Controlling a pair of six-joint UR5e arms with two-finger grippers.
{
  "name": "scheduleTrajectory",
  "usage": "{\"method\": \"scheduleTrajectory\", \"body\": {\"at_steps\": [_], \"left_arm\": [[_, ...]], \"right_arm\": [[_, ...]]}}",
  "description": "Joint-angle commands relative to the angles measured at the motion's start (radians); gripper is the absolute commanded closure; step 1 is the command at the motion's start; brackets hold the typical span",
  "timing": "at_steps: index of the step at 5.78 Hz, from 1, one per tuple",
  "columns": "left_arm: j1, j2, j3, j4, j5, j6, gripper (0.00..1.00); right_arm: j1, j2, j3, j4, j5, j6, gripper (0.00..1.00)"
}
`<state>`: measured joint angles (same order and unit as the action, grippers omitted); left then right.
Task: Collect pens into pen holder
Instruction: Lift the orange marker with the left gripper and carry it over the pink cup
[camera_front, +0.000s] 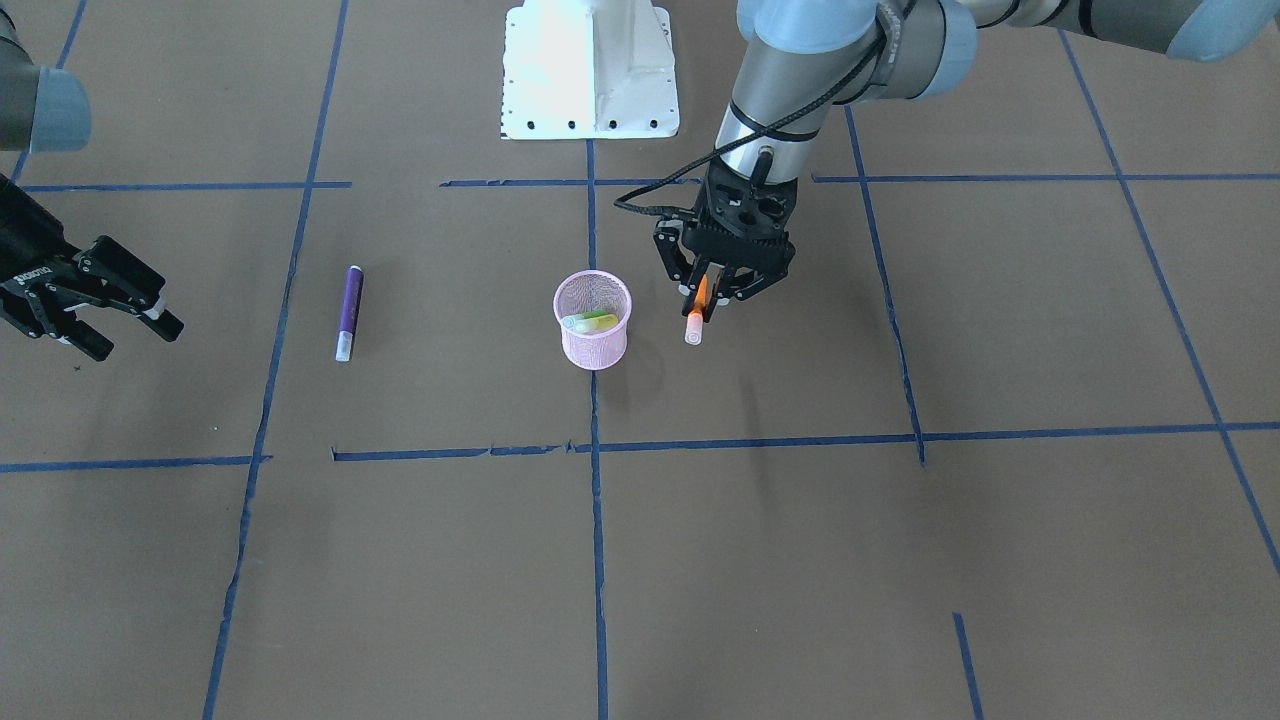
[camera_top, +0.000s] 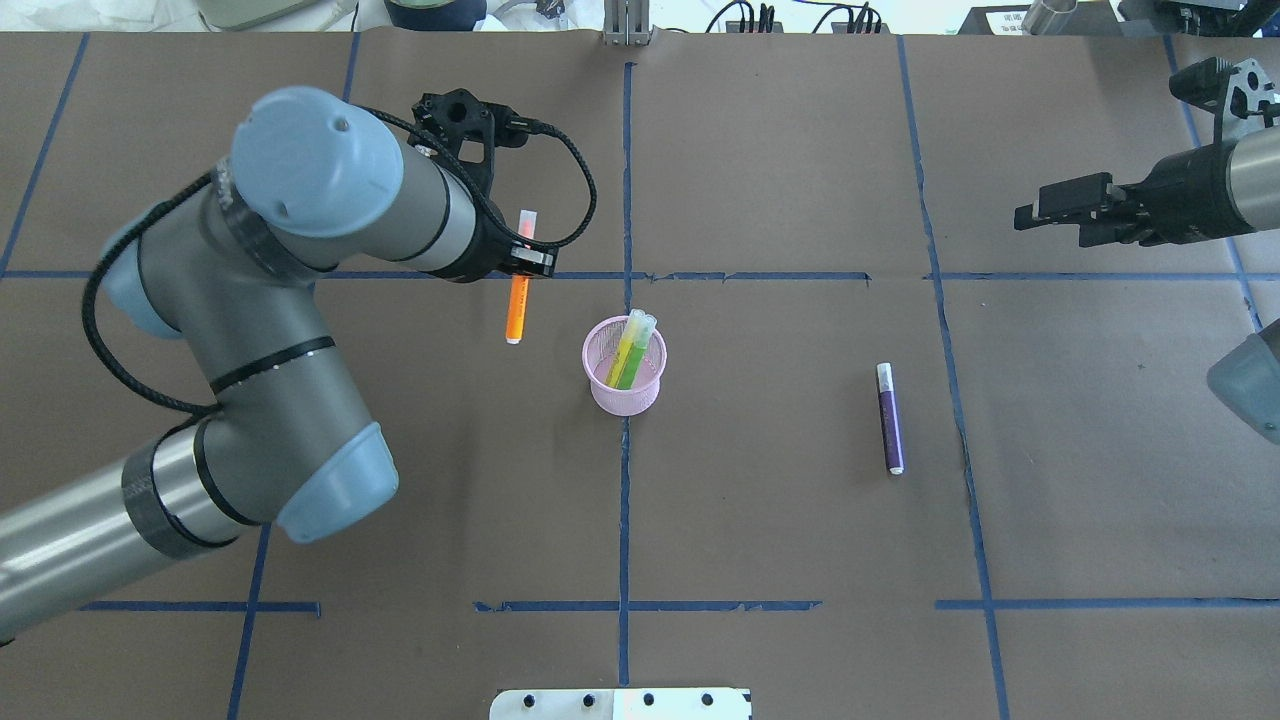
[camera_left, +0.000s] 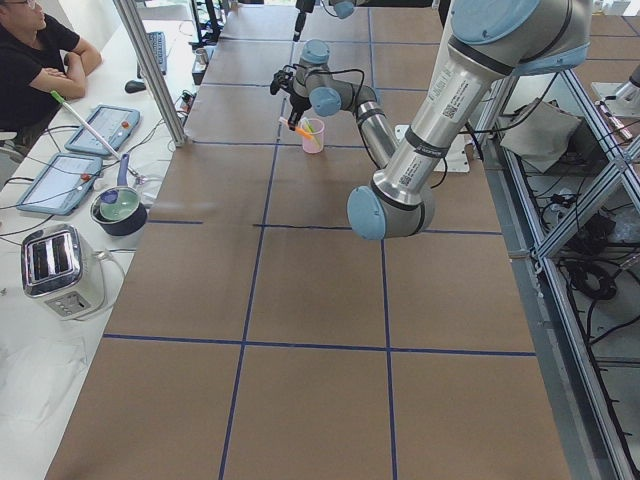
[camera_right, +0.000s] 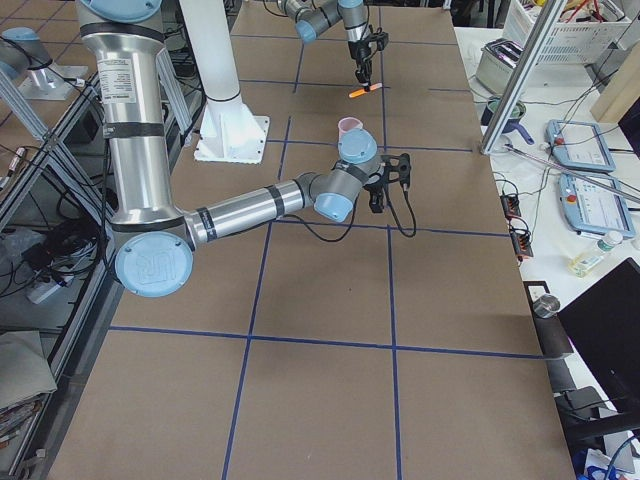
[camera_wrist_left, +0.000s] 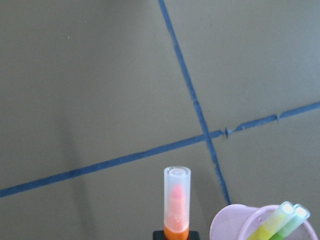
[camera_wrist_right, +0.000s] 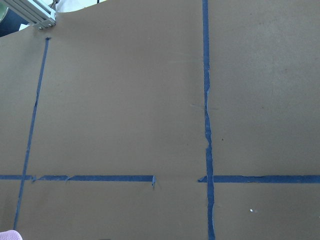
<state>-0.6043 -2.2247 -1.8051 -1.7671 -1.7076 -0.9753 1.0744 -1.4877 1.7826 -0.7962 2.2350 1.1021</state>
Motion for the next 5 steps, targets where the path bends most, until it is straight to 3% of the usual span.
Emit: {"method": "scheduleTrajectory", "body": {"at_steps": [1, 2, 5], "left_arm": [[0.157, -0.007, 0.03, -0.145, 0.341, -0.136, 1.0], [0.202, -0.012, 0.067, -0.197, 0.479, -0.17, 0.98], [0.264, -0.004, 0.09, -0.227, 0.531, -0.171, 0.99]], "right_arm": [[-0.001, 0.003, -0.003, 0.0, -0.002, 0.001, 0.0], [-0.001, 0.004, -0.005, 0.0, -0.003, 0.001, 0.01], [-0.002, 0.009, -0.006, -0.001, -0.014, 0.002, 0.01]]}}
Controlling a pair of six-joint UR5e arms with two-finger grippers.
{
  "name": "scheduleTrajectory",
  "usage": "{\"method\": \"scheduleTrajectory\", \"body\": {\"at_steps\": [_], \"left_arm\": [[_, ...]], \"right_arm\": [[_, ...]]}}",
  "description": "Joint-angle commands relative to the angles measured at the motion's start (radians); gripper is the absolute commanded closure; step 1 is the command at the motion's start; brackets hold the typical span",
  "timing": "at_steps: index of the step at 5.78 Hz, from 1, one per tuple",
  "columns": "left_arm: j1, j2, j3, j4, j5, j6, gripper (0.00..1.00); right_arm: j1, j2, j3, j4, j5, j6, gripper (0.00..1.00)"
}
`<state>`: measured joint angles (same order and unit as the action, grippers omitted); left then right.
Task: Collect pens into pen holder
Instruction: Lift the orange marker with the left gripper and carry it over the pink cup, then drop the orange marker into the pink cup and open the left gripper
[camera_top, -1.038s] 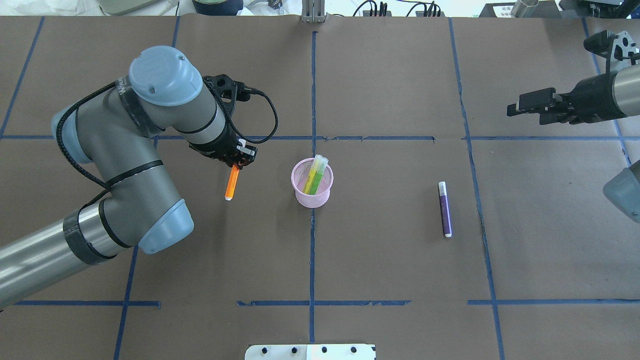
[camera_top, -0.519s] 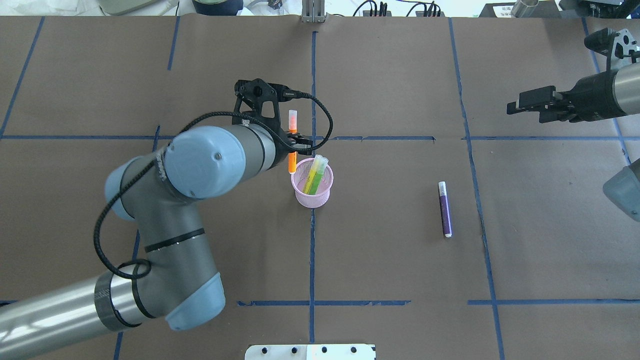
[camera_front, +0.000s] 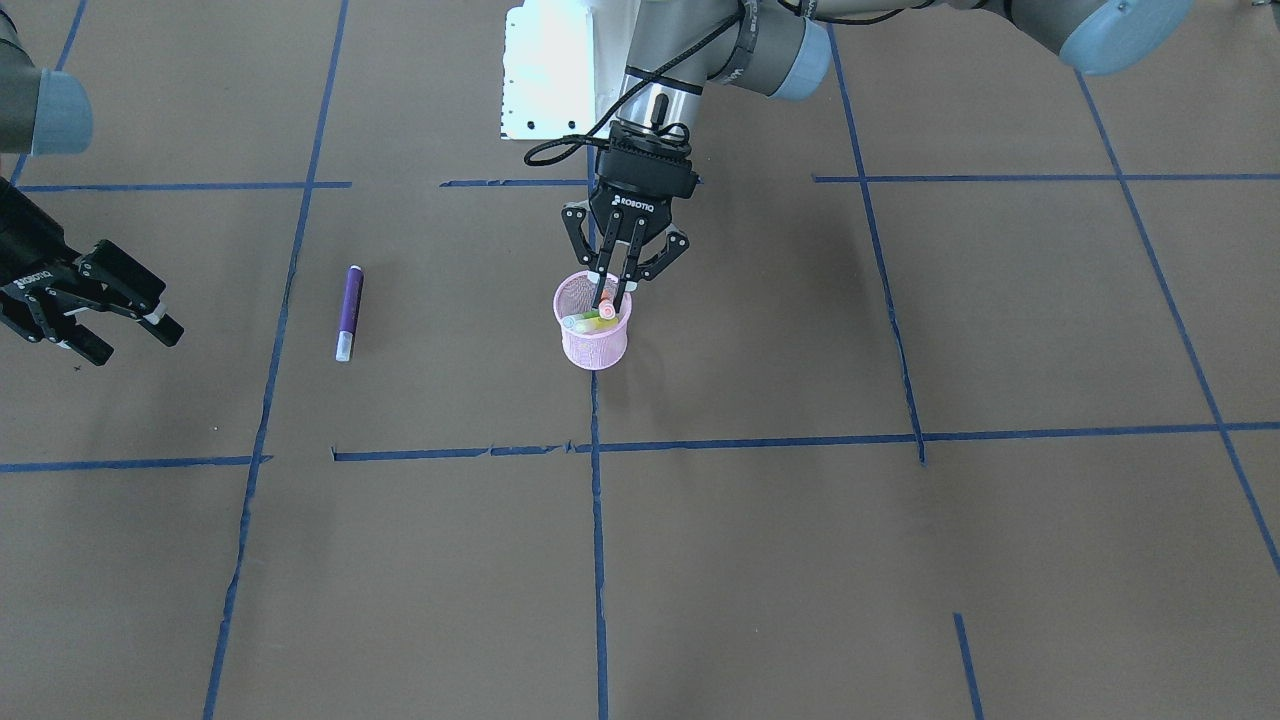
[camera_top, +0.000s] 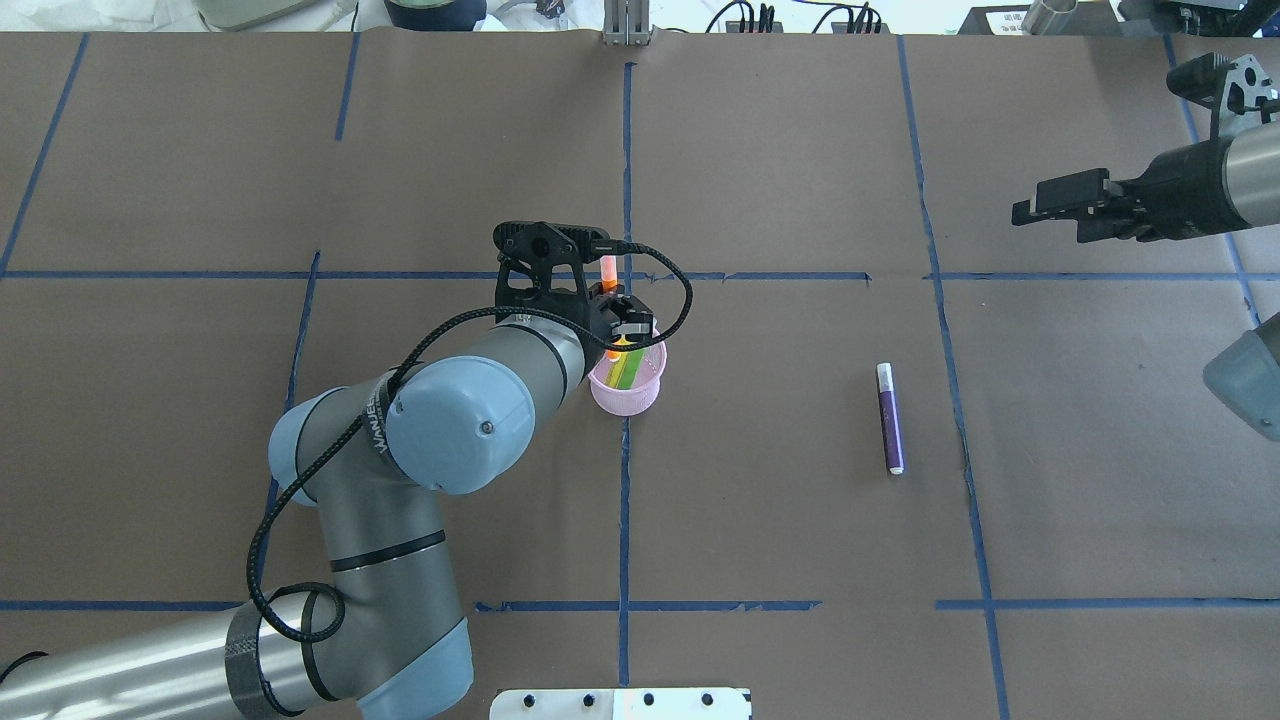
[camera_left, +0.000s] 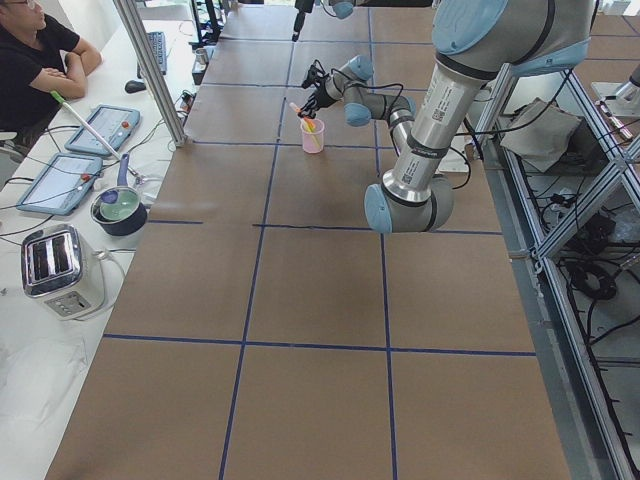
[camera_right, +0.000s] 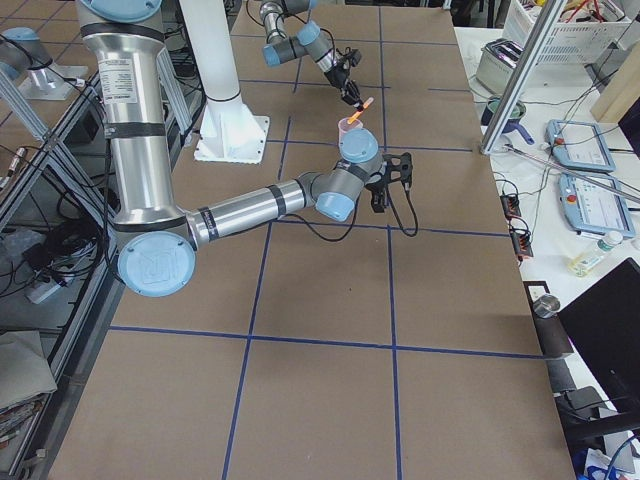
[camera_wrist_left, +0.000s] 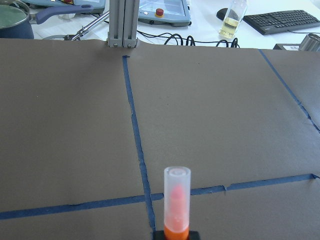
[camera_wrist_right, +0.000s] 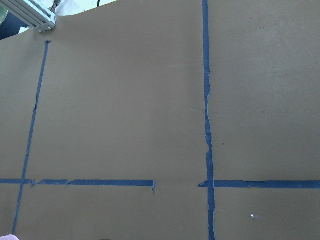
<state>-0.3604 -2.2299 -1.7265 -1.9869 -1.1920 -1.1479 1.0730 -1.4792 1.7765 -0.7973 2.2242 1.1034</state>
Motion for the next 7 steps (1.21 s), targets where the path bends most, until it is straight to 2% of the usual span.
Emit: {"method": "scheduleTrajectory", "body": {"at_steps": [1, 2, 4, 5, 6, 7], "left_arm": [[0.026, 0.003, -0.01, -0.027, 0.008, 0.004, 0.56], [0.026, 0.001, -0.013, -0.044, 0.002, 0.004, 0.03], [0.0, 0.006, -0.074, -0.044, -0.018, -0.003, 0.0], [-0.082, 0.019, -0.081, -0.044, -0.141, -0.006, 0.0], [-0.176, 0.094, -0.109, -0.044, -0.305, -0.007, 0.0], [-0.303, 0.142, -0.111, -0.024, -0.501, -0.004, 0.0]], "right_arm": [[0.001, 0.0, -0.003, 0.0, -0.003, 0.0, 0.0], [0.001, -0.001, -0.003, 0.0, -0.003, 0.001, 0.01], [0.001, -0.006, -0.008, -0.002, -0.003, 0.003, 0.01], [-0.001, -0.015, -0.014, -0.017, 0.0, 0.001, 0.0], [-0.022, -0.013, -0.022, -0.026, 0.0, 0.003, 0.0], [-0.062, 0.0, -0.014, -0.119, -0.003, 0.004, 0.0]]}}
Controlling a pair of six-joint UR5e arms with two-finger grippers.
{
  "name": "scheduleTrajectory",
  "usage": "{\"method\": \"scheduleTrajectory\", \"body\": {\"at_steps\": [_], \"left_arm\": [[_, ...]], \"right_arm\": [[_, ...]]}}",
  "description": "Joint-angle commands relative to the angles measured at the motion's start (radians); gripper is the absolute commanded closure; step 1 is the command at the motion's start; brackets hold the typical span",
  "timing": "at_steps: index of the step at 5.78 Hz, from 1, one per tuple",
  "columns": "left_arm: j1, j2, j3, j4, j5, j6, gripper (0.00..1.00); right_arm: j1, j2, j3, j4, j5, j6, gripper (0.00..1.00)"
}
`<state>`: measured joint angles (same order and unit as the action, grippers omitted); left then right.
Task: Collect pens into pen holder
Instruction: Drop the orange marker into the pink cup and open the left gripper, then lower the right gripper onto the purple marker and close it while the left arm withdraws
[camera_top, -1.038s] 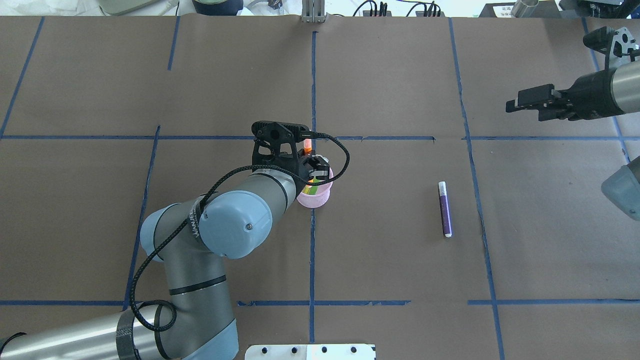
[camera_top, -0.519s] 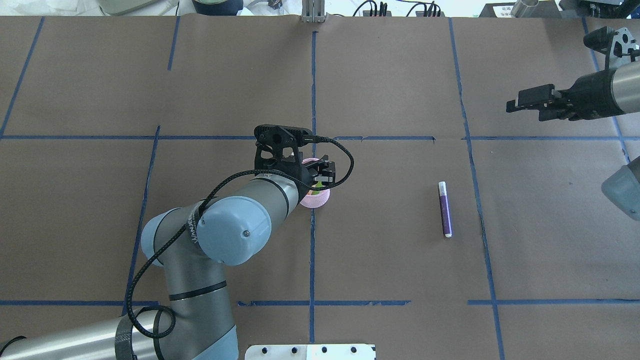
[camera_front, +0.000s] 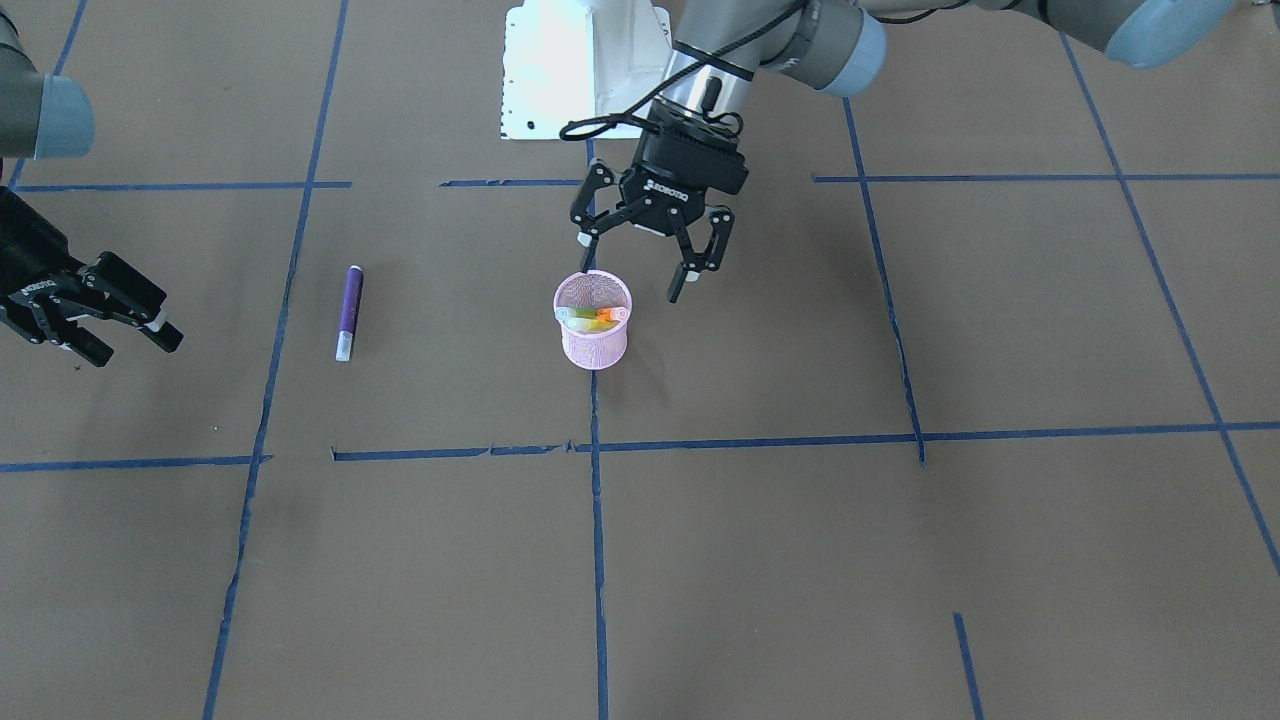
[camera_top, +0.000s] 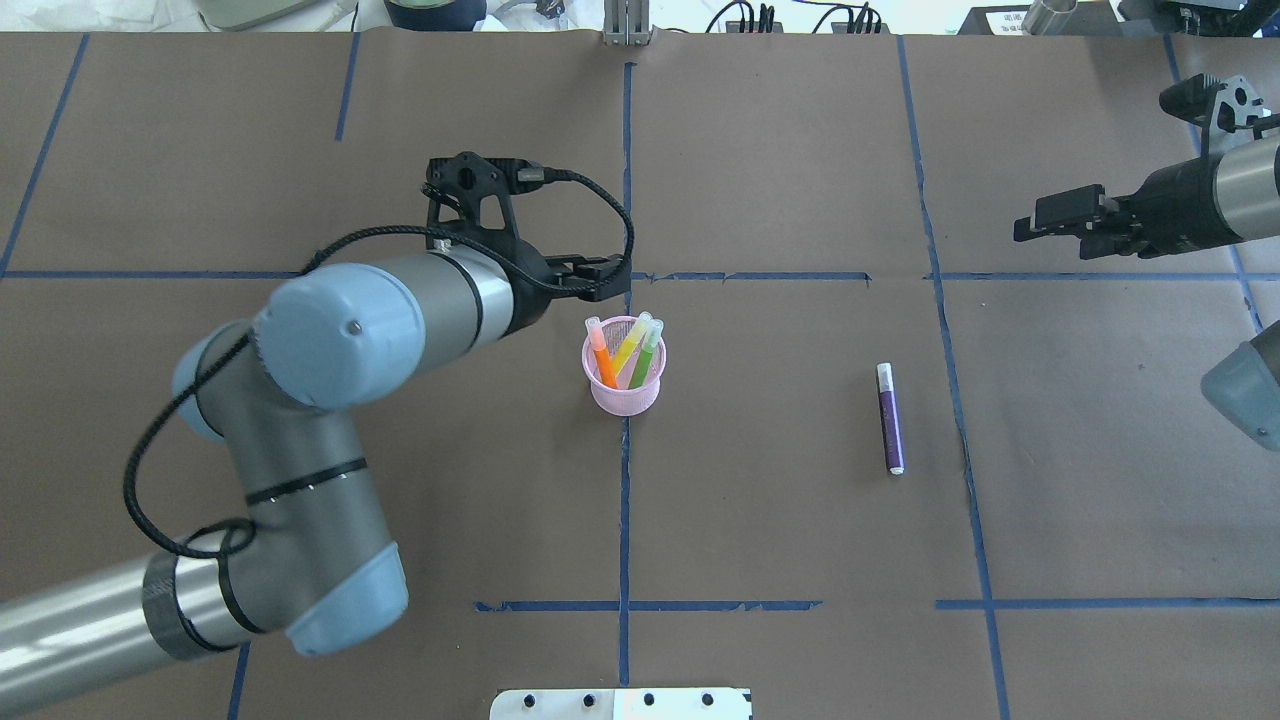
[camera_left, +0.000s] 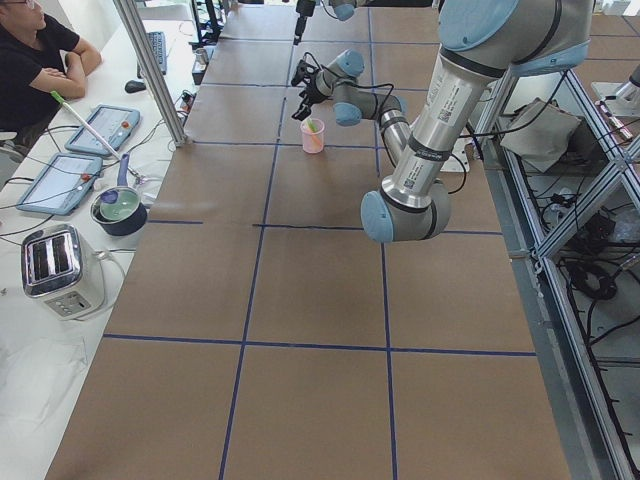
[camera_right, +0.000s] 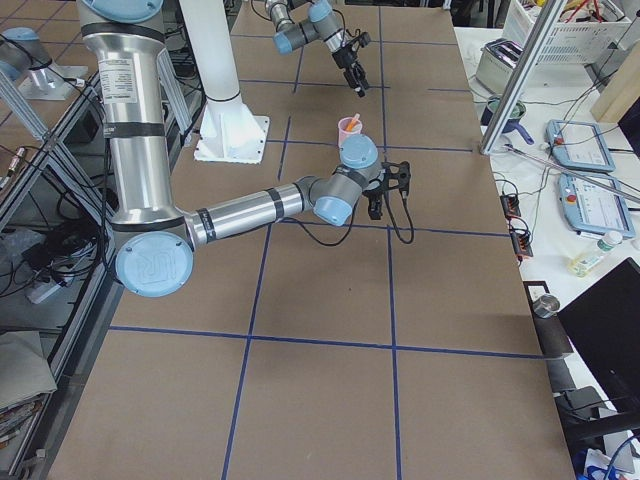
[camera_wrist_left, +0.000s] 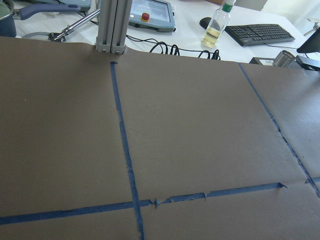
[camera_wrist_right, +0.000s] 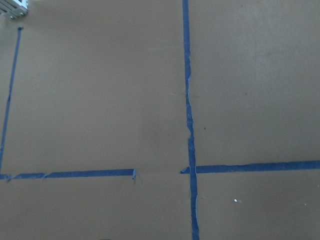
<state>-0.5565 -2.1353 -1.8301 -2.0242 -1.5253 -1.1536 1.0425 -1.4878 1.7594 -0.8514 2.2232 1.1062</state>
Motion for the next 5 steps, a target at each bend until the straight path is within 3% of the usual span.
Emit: {"method": "scheduleTrajectory", "body": {"at_steps": [1, 2, 3, 4, 5], "left_arm": [[-0.19, 0.116, -0.008, 0.01, -0.303, 0.014, 0.0], [-0.253, 0.147, -0.008, 0.01, -0.378, 0.067, 0.0], [-0.258, 0.176, -0.008, 0.01, -0.383, 0.087, 0.0], [-0.26, 0.176, -0.003, 0.012, -0.383, 0.087, 0.0], [-0.261, 0.186, -0.003, 0.01, -0.385, 0.087, 0.0]], "right_arm": [[-0.066, 0.033, 0.011, -0.124, -0.046, 0.012, 0.0], [-0.147, 0.081, 0.032, -0.22, -0.063, 0.014, 0.0], [-0.191, 0.184, 0.057, -0.45, -0.069, 0.009, 0.0], [-0.243, 0.201, 0.102, -0.586, -0.071, -0.003, 0.0], [-0.331, 0.196, 0.074, -0.594, -0.074, -0.073, 0.0]]}}
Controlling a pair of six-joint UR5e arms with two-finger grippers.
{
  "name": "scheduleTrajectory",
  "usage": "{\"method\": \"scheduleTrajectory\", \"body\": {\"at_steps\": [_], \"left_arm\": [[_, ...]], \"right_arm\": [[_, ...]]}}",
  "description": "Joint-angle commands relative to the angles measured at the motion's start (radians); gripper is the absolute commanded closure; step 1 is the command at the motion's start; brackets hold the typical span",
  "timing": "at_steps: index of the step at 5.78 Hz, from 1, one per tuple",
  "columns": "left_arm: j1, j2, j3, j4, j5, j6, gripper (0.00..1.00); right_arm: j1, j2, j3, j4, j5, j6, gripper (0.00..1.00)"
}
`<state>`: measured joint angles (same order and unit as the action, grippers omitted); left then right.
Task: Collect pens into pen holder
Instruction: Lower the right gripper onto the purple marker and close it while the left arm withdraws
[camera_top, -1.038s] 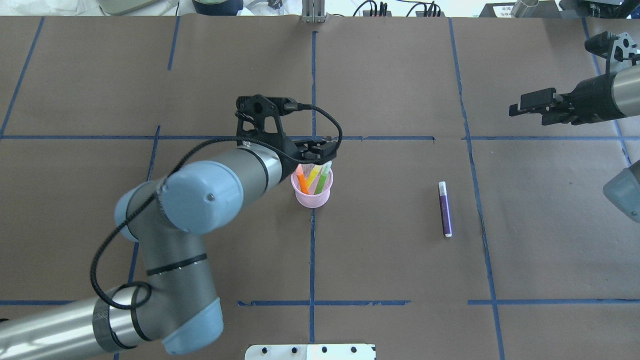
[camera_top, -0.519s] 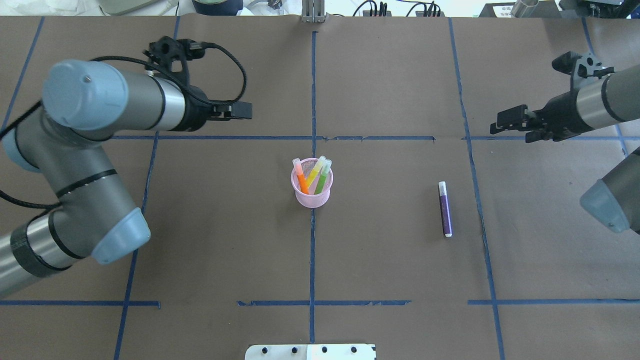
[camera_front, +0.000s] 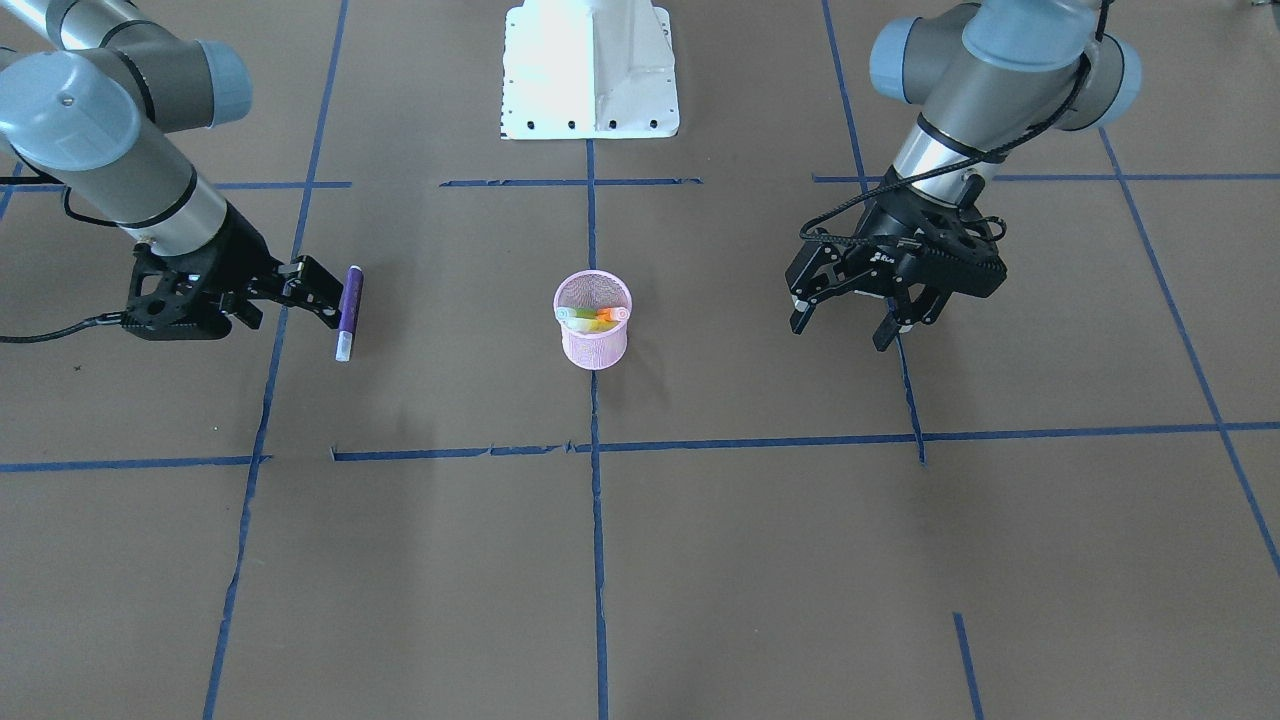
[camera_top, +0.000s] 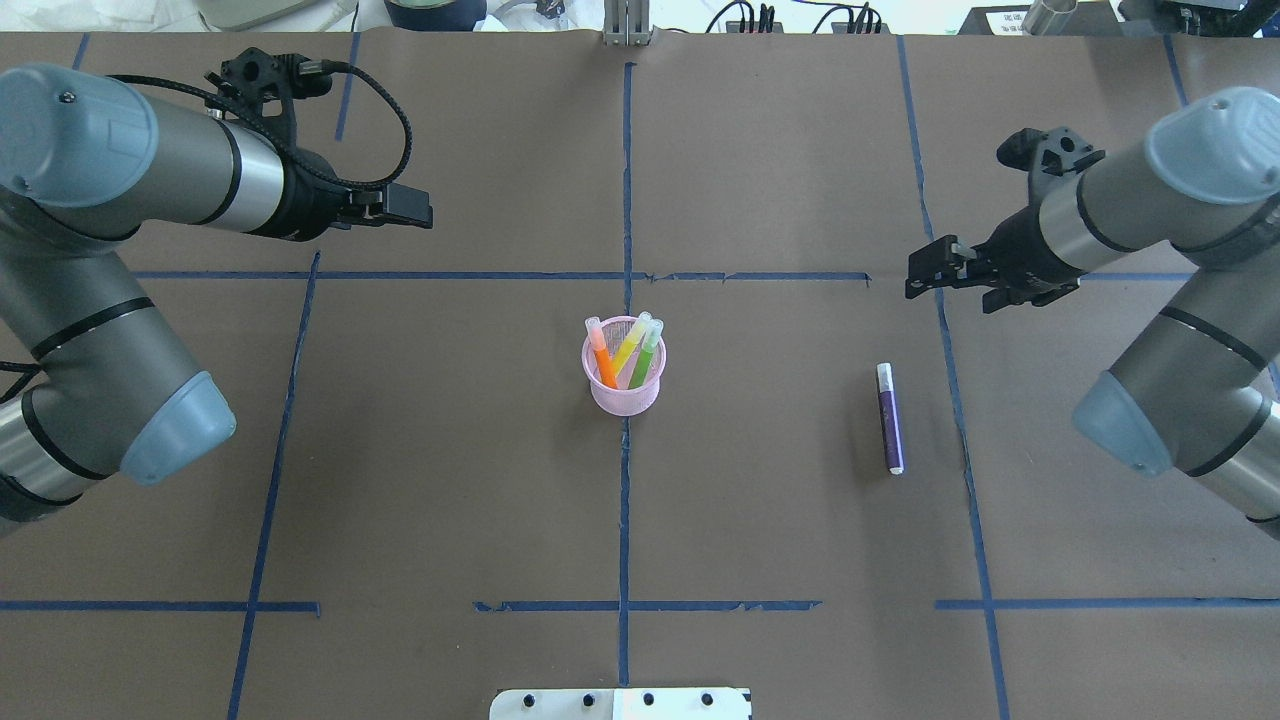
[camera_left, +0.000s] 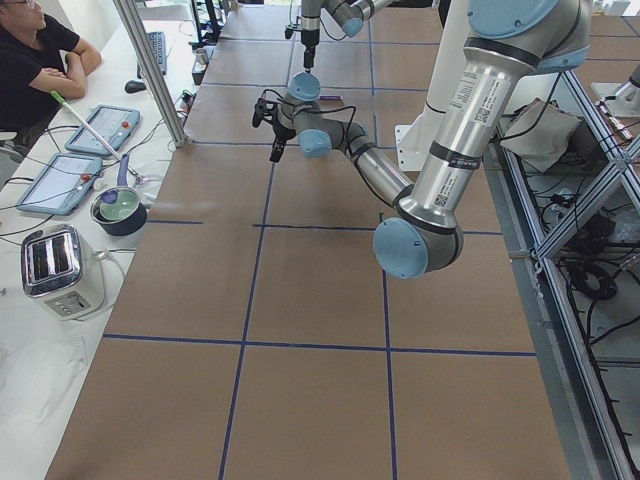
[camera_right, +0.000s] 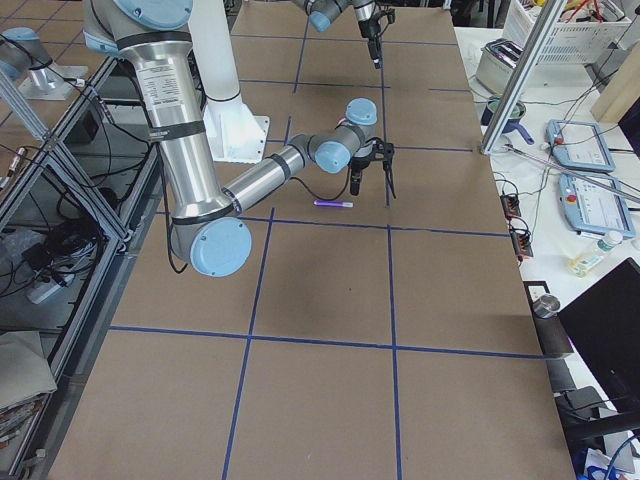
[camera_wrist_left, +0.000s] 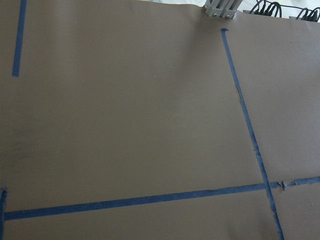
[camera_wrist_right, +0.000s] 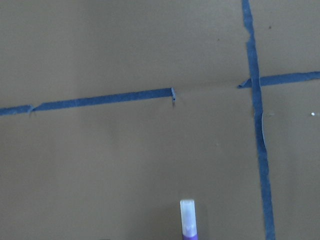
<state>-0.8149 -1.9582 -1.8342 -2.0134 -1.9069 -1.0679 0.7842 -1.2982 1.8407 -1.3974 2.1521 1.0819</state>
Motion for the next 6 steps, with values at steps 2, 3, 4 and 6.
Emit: {"method": "scheduleTrajectory", "body": {"at_steps": [2, 3, 4, 6], "left_arm": [[-0.004, 0.031, -0.002, -0.001, -0.001, 0.002, 0.0], [-0.004, 0.033, -0.002, -0.001, -0.001, 0.0, 0.0], [-0.004, 0.033, -0.002, -0.001, 0.0, -0.001, 0.0], [-0.004, 0.033, -0.002, -0.001, 0.0, -0.001, 0.0]], "right_arm": [[-0.094, 0.016, -0.099, -0.043, 0.006, -0.148, 0.0], [-0.097, 0.016, -0.132, -0.042, 0.009, -0.143, 0.01], [-0.102, 0.057, -0.168, -0.043, 0.009, -0.137, 0.04], [-0.106, 0.06, -0.178, -0.048, 0.012, -0.137, 0.36]]}}
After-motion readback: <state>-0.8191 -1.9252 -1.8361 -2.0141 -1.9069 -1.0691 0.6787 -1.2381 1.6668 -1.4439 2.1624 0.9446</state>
